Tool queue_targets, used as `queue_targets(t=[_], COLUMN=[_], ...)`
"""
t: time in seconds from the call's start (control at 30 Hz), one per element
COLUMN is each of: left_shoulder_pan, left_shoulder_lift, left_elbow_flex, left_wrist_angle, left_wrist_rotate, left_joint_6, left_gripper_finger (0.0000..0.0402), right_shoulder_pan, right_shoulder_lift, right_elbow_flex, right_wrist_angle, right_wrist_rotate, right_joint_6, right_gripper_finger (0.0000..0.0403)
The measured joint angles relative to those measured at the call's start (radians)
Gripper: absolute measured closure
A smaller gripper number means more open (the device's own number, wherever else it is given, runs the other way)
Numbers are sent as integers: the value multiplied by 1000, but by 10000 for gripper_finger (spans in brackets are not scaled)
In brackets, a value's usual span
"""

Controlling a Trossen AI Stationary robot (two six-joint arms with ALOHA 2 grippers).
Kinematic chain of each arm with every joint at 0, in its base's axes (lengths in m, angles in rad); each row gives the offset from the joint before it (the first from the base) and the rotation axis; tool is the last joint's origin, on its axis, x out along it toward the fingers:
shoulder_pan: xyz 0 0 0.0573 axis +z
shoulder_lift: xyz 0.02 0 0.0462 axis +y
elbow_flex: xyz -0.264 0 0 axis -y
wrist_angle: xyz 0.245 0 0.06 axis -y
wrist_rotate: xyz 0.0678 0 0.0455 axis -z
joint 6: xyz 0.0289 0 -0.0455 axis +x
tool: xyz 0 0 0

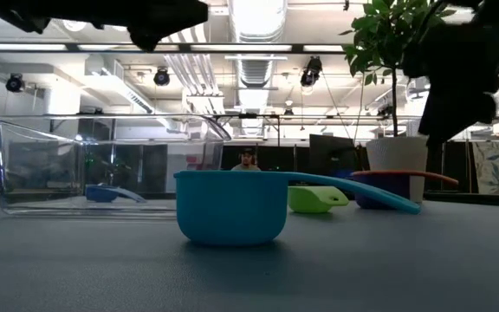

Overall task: Nest measuring cups in basket
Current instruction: Stack the red measuring cup on the top of the orange measuring cup

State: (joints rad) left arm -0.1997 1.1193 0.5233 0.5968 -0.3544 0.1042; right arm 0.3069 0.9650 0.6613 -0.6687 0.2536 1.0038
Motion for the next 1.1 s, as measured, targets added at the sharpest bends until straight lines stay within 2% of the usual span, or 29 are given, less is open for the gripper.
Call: queue_targets(t=[0.17, 0.3, 0.47, 0.67, 0.9, 1.0, 1.1], left_shoulder_pan=[-3, -4, -4, -2, 28, 46, 50], left_shoulder_lift=[-111, -184, -212, -205, -207, -207, -207], left_elbow_flex=[-82, -140, -168, -161, -160, -160, -160], left_wrist_angle=[-15, -15, -16, -33, -27, -24, -25], left_wrist_rotate=[35, 55, 52, 50, 47, 46, 46], left_joint_6=[-28, -21, -12, -10, 8, 17, 12], left_gripper_finger=[324, 324, 324, 324, 324, 324, 324], right_shoulder_pan=[168, 286, 373, 407, 409, 409, 409], right_shoulder_lift=[26, 90, 196, 297, 342, 370, 403], right_elbow_flex=[23, 30, 72, 133, 136, 134, 134], right_wrist_angle=[-15, -18, -62, -118, -130, -163, -160], right_wrist_rotate=[8, -35, -81, -91, -132, -131, -127], right_joint_6=[204, 263, 391, 391, 423, 447, 431], right_gripper_finger=[203, 207, 207, 207, 209, 227, 266])
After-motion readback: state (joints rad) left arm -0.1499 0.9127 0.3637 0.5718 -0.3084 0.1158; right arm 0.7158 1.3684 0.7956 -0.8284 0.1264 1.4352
